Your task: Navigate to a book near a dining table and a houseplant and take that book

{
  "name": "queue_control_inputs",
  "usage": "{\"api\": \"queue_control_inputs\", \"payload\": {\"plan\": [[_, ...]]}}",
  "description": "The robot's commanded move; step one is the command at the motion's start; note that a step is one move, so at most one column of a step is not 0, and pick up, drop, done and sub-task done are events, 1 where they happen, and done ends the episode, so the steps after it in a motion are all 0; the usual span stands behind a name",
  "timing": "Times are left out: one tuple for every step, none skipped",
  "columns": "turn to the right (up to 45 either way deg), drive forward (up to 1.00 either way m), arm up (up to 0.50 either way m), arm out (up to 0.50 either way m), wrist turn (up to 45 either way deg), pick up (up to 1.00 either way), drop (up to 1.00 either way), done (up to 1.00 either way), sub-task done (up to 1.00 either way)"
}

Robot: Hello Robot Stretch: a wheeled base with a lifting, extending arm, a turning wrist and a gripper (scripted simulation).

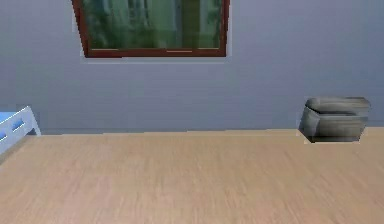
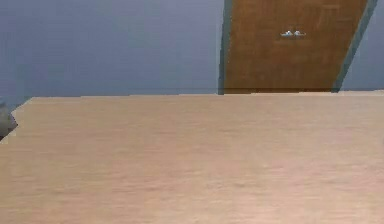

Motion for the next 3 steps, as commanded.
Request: {"api": "queue_control_inputs", "payload": {"plan": [[-42.0, 0.00, 0.00, 0.00, 0.0, 0.00, 0.00, 0.00, 0.00], [0.0, 0.85, 0.00, 0.00, 0.0, 0.00, 0.00, 0.00, 0.00], [45.0, 0.00, 0.00, 0.00, 0.0, 0.00, 0.00, 0.00, 0.00]]}}
